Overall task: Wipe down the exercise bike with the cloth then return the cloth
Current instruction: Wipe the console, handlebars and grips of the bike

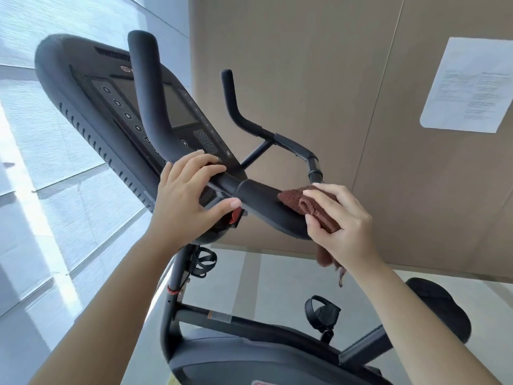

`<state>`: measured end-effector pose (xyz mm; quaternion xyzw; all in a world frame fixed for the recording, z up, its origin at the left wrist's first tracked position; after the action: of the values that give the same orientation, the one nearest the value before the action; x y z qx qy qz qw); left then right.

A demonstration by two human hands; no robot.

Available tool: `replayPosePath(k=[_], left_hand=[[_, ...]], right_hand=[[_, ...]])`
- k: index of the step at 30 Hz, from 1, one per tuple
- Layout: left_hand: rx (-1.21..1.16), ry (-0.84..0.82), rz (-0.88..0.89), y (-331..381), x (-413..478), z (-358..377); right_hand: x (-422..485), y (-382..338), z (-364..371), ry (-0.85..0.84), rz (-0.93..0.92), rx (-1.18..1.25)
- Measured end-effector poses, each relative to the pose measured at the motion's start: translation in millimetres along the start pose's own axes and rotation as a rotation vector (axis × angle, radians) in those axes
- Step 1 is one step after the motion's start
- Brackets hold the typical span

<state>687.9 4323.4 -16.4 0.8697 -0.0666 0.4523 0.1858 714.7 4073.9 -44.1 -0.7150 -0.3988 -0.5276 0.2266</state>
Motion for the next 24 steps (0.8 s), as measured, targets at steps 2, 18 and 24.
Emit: replayPosePath(k=[2, 18, 24], left_hand=[[0.004, -0.015, -0.022, 6, -2, -2], [-0.029, 0.002, -0.044, 77, -32, 40], [0.132, -0.015, -0.127, 100, -34, 38]], right_hand=[[-1, 8, 0, -0.013, -0.025, 0.066], [1, 103, 12, -0.295, -0.051, 0.498], [-2, 131, 21, -0.3, 0.026, 0.519]])
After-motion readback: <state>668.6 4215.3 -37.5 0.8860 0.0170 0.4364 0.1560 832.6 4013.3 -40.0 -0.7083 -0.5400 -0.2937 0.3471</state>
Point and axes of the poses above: each hand's wrist, its own x-axis towards the middle knuckle, its own z-axis out of the palm, y = z × x, the point moved 1 cm from there along x, towards the middle knuckle, and after that the axes turned 12 degrees about -z, right-handed, at the moved point
